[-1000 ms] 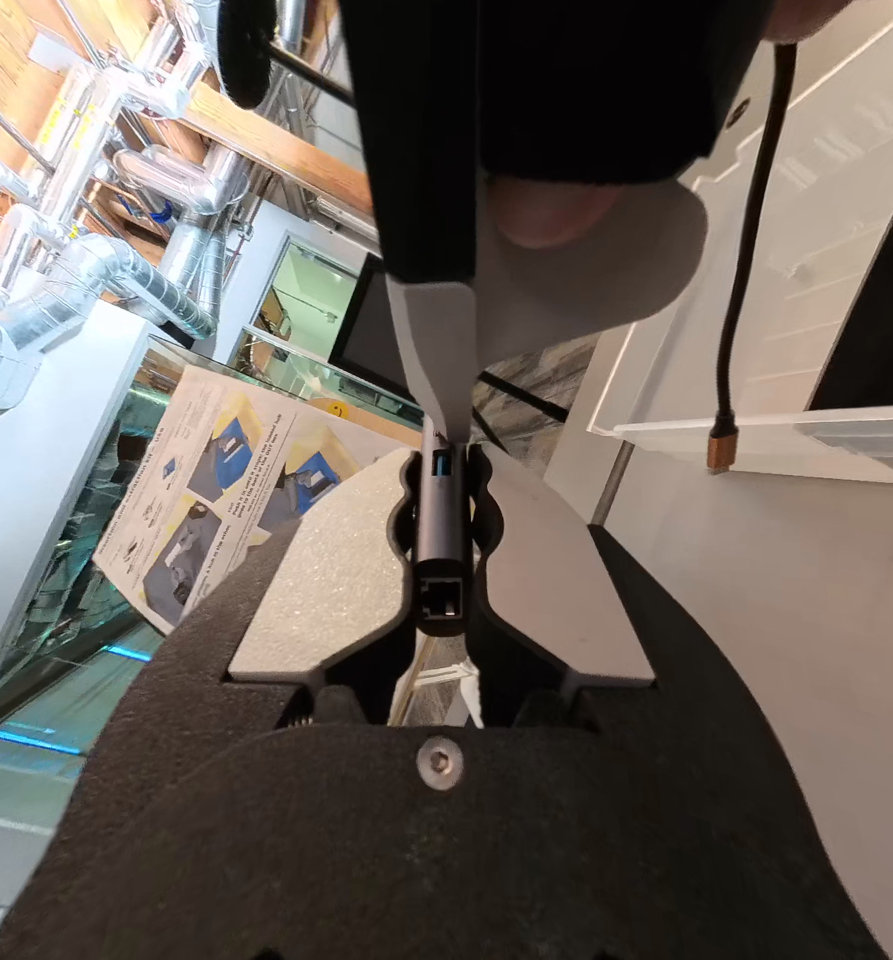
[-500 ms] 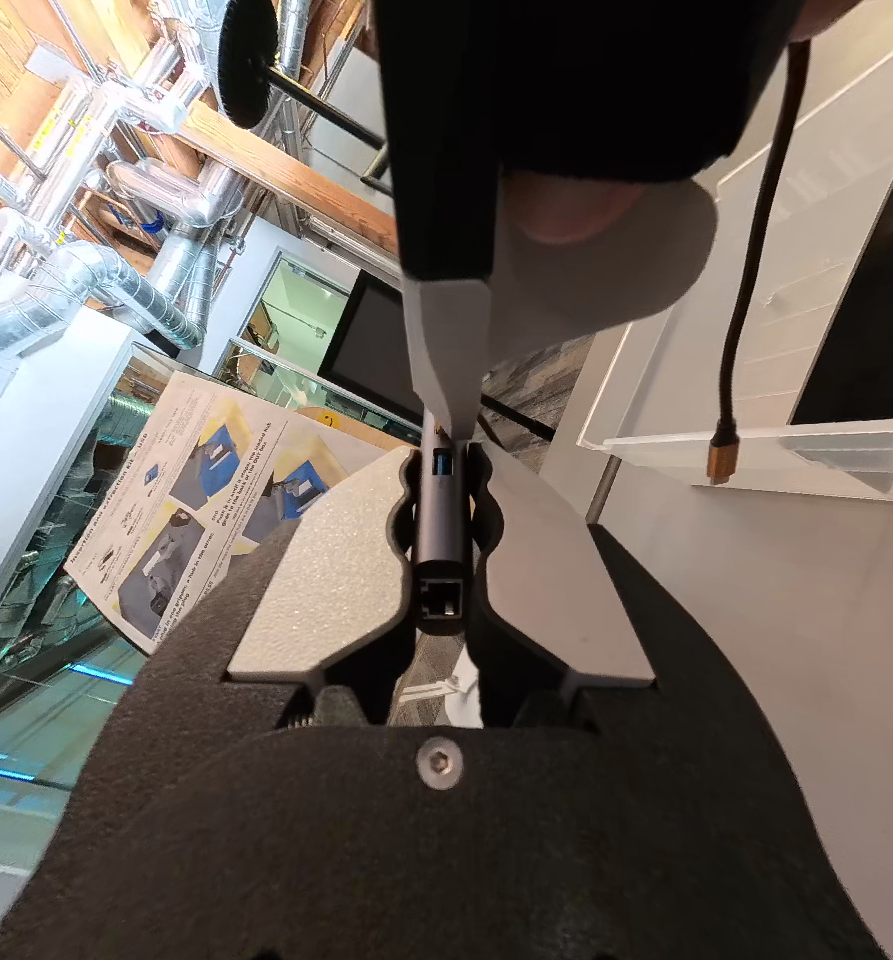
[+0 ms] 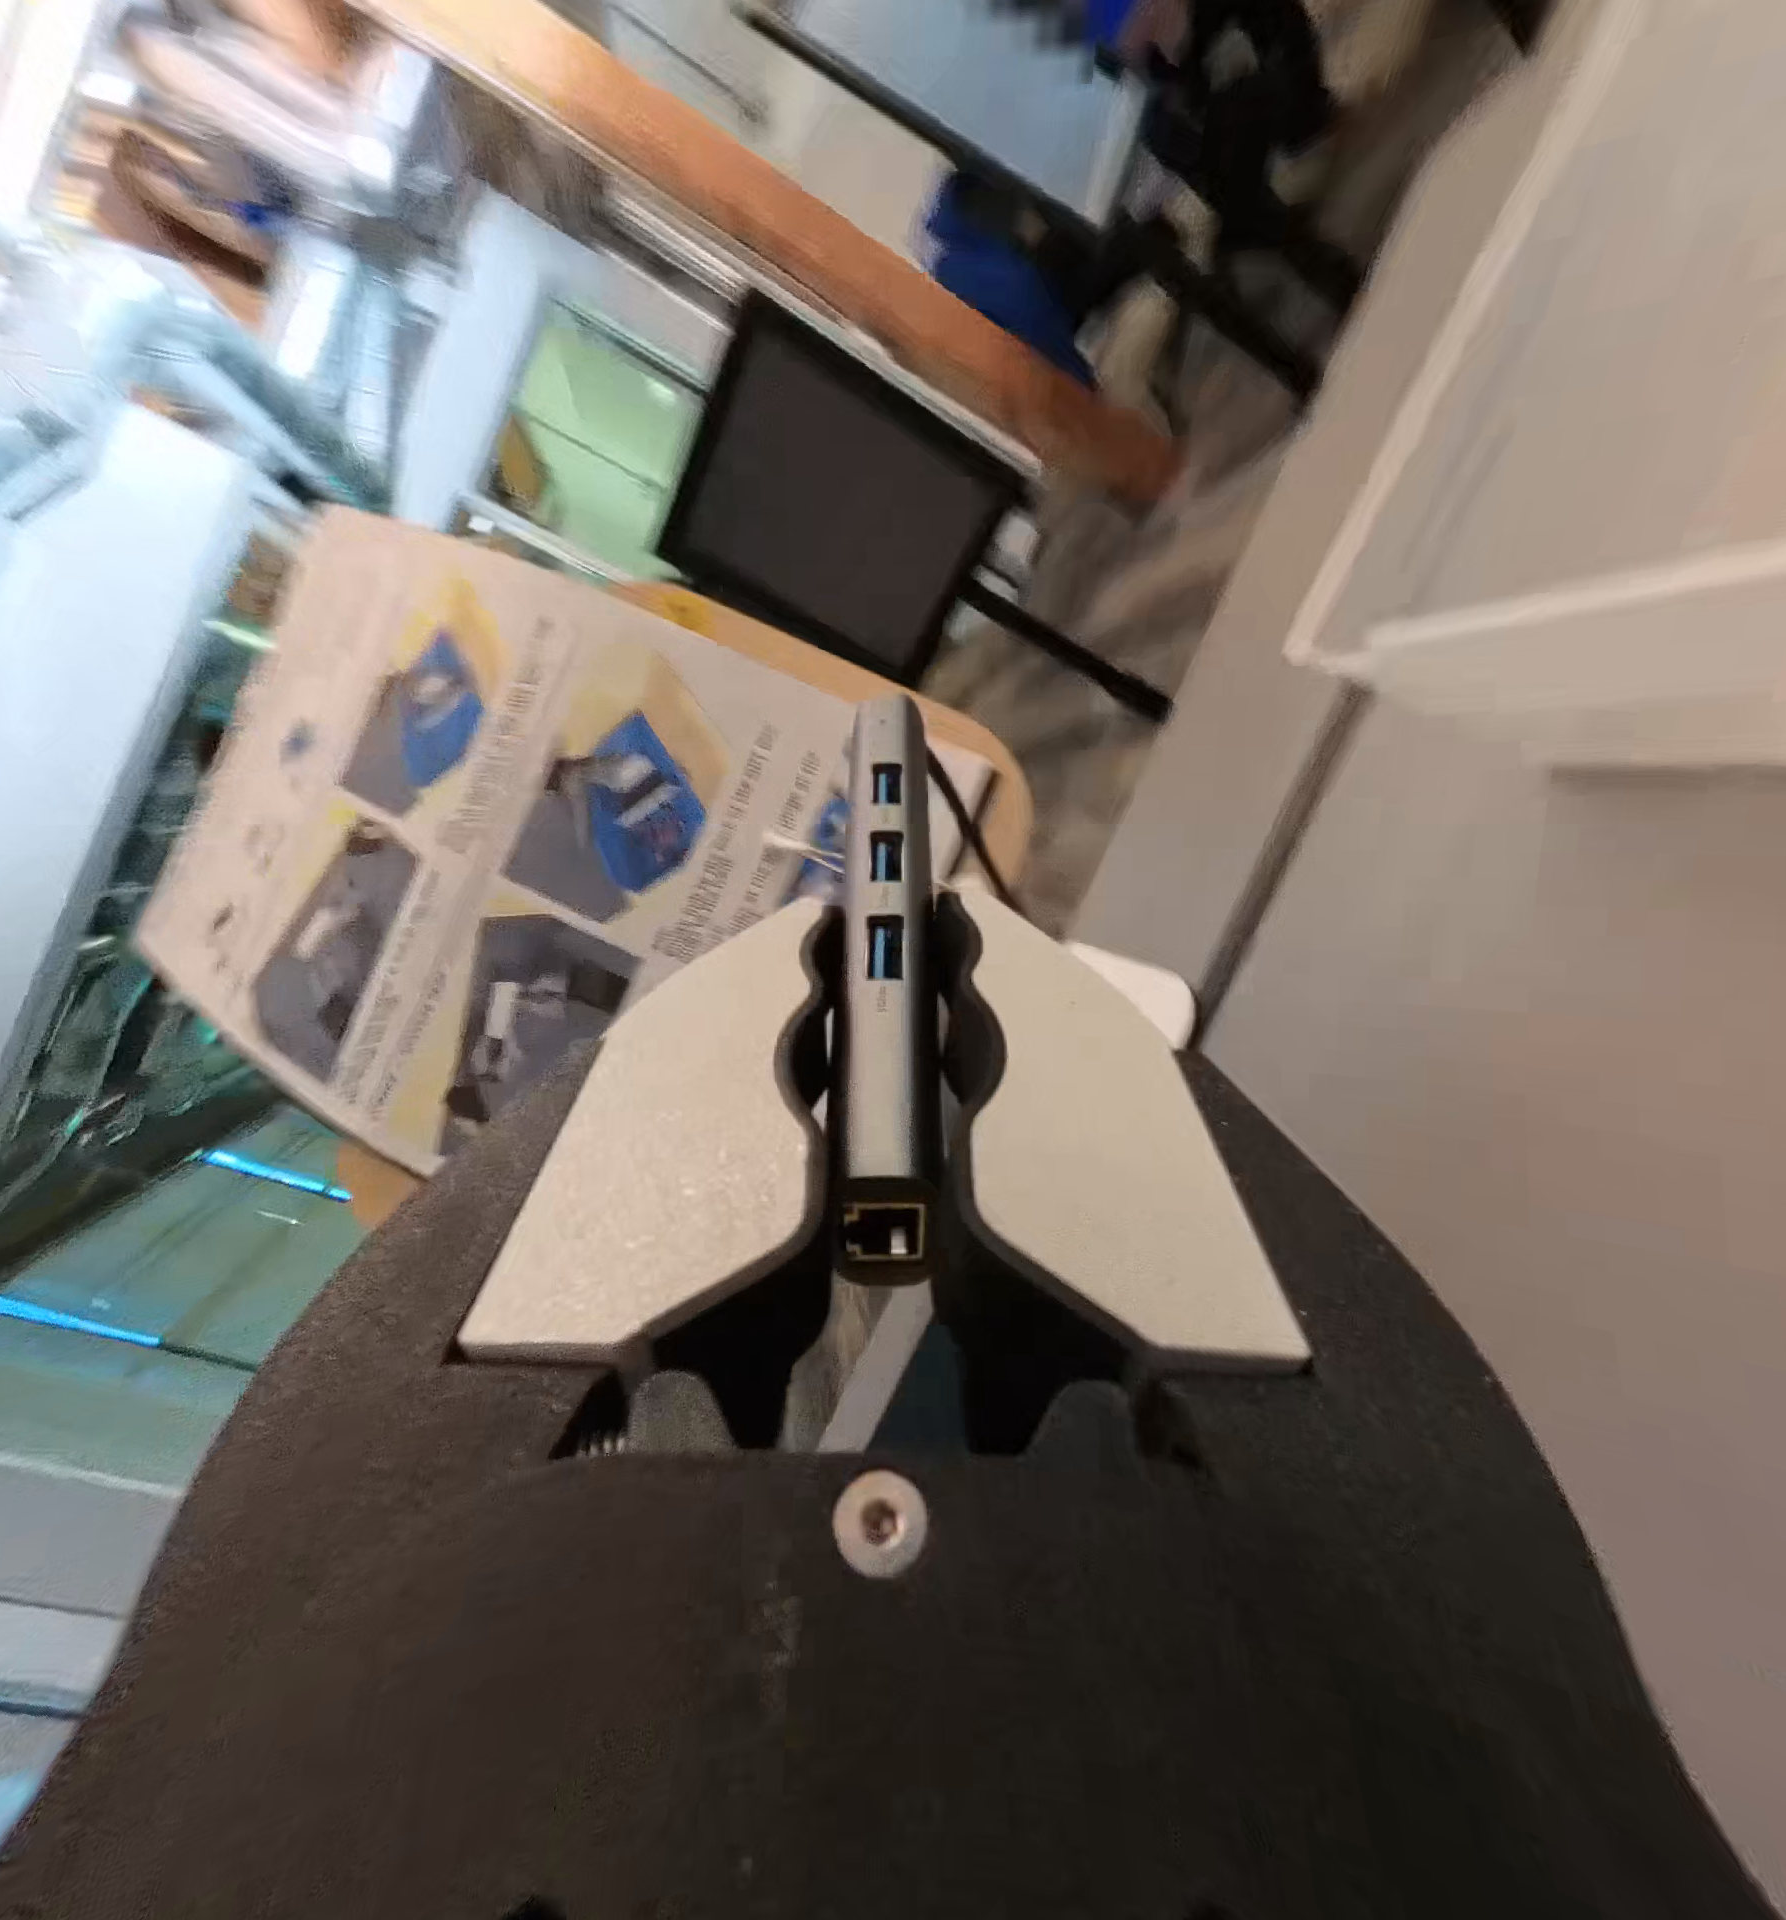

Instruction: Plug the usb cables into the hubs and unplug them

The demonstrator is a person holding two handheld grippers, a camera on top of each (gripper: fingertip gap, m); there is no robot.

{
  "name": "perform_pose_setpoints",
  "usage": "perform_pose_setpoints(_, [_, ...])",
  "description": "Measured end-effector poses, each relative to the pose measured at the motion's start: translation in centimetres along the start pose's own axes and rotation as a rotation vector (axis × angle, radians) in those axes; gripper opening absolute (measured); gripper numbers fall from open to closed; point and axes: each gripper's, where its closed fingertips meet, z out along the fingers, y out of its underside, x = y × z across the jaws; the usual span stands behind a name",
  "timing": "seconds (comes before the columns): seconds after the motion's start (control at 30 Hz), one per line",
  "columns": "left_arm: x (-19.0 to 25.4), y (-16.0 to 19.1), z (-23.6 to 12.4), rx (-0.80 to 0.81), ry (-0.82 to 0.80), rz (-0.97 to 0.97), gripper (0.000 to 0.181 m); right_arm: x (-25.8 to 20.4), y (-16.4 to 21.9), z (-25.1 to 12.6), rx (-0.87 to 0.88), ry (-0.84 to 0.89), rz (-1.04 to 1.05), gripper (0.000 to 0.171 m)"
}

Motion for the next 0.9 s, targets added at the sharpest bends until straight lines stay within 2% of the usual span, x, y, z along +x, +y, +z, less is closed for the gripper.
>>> perform_pose_setpoints(0.07, [-0.9, -1.7, -0.8, 0.078, -0.01, -0.079, 0.017, 0.5, -0.3, -0.6, 0.038, -0.061, 0.063, 0.017])
perform_pose_setpoints(0.13, [-0.7, -2.9, -1.1, 0.123, -0.001, -0.071, 0.017, 0.7, 0.1, -0.4, 0.04, -0.112, 0.096, 0.017])
perform_pose_setpoints(0.3, [0.3, -4.2, -1.5, 0.155, 0.049, -0.029, 0.017, -0.1, 0.5, -0.4, 0.049, -0.296, 0.202, 0.017])
perform_pose_setpoints(0.37, [0.2, -4.1, -1.6, 0.135, 0.047, -0.012, 0.017, 0.6, 0.7, -1.1, 0.051, -0.315, 0.235, 0.017])
perform_pose_setpoints(0.5, [0.2, -4.2, -1.8, 0.116, 0.069, 0.007, 0.017, 1.2, 2.4, -3.0, 0.016, -0.488, 0.352, 0.016])
perform_pose_setpoints(0.6, [-0.3, -4.8, -2.2, 0.14, 0.063, -0.008, 0.017, 1.7, 5.1, -3.3, -0.047, -0.645, 0.436, 0.017])
perform_pose_setpoints(0.7, [-1.0, -5.3, -2.8, 0.158, 0.058, -0.024, 0.017, 0.6, 9.1, -3.1, -0.172, -0.884, 0.486, 0.017])
perform_pose_setpoints(0.8, [-1.6, -5.7, -3.4, 0.167, 0.052, -0.033, 0.017, 0.4, 14.4, -1.1, -0.383, -0.878, 0.451, 0.017])
perform_pose_setpoints(0.9, [-2.2, -5.8, -3.8, 0.161, 0.044, -0.029, 0.017, 0.3, 17.3, -0.8, -0.504, -0.891, 0.447, 0.017])
